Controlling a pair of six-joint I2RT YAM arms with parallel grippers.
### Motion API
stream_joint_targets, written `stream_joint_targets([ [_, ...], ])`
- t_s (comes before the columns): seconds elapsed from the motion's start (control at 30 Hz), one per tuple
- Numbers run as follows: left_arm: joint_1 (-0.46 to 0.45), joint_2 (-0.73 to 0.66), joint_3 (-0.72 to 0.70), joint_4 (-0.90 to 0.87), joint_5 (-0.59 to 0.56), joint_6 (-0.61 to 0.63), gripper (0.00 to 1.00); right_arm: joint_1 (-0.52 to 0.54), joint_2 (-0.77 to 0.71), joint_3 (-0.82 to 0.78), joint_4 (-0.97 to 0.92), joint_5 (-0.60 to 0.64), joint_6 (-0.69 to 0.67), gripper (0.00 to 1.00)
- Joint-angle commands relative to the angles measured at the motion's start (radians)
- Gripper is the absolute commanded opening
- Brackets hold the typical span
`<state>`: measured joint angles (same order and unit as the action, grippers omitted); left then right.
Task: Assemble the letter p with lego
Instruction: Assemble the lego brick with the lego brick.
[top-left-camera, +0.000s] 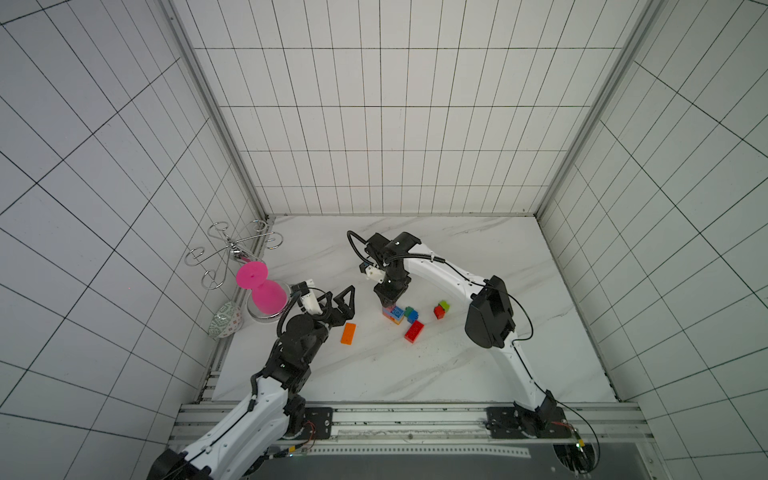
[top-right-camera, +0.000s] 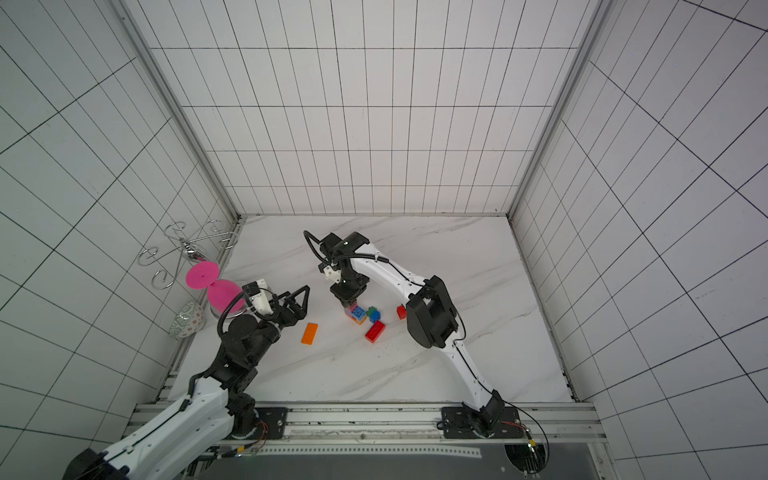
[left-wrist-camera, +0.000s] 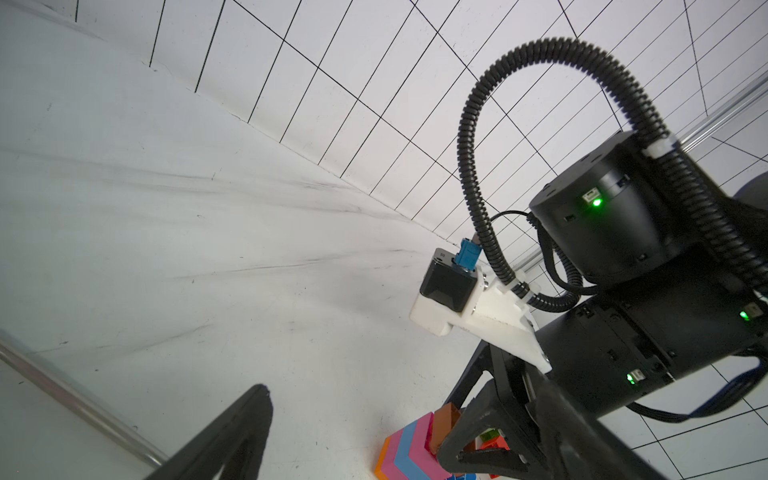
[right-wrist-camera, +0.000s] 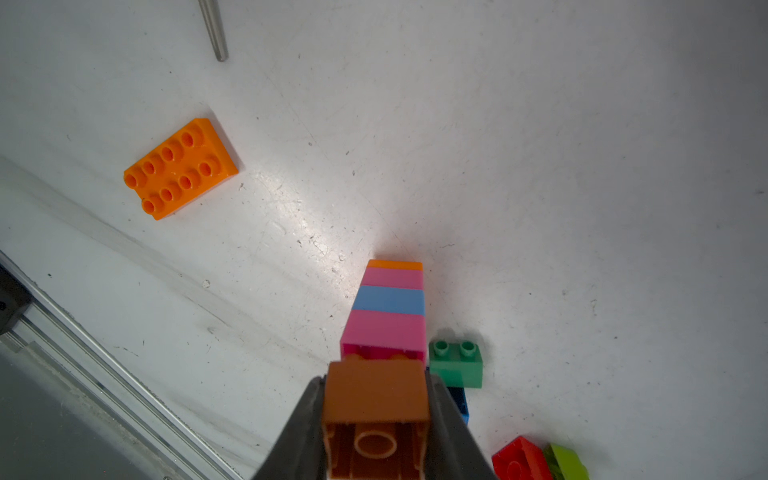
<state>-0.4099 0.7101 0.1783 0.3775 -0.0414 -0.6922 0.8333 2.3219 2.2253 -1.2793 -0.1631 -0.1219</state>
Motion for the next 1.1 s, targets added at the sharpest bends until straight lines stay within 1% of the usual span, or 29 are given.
stream_joint_targets([
  [0.0,0.005,0.001,-0.010,0.007,-0.008,-0.005,0.98,0.010,0.063,0.001,-0.076,0.023,-0.038,0.10],
  [0.17,0.005,0.002,-0.009,0.009,-0.006,-0.005,0.98,0.017,0.079,-0.025,-0.082,0.051,-0.036,0.10],
  [0.3,0.005,0.002,-0.010,0.009,-0.004,-0.005,0.98,0.018,0.091,-0.024,-0.092,0.118,-0.008,0.10],
  [0.4,0.005,0.001,-0.010,0.010,-0.003,-0.005,0.98,0.016,0.083,-0.022,-0.086,0.142,0.014,0.10],
  [0.6,0.005,-0.001,-0.010,0.010,-0.004,-0.005,0.98,0.013,0.074,-0.012,-0.077,0.165,0.050,0.10],
  [0.87,0.005,-0.004,-0.010,0.009,-0.003,-0.005,0.98,0.009,0.070,-0.022,-0.087,0.161,0.088,0.10],
  [0.97,0.005,-0.006,-0.010,0.009,-0.004,-0.006,0.98,0.011,0.061,-0.087,-0.041,0.131,0.106,0.10],
  [1.07,0.005,-0.010,-0.009,0.007,-0.004,-0.004,0.98,0.015,0.041,-0.216,0.055,0.113,0.120,0.09],
])
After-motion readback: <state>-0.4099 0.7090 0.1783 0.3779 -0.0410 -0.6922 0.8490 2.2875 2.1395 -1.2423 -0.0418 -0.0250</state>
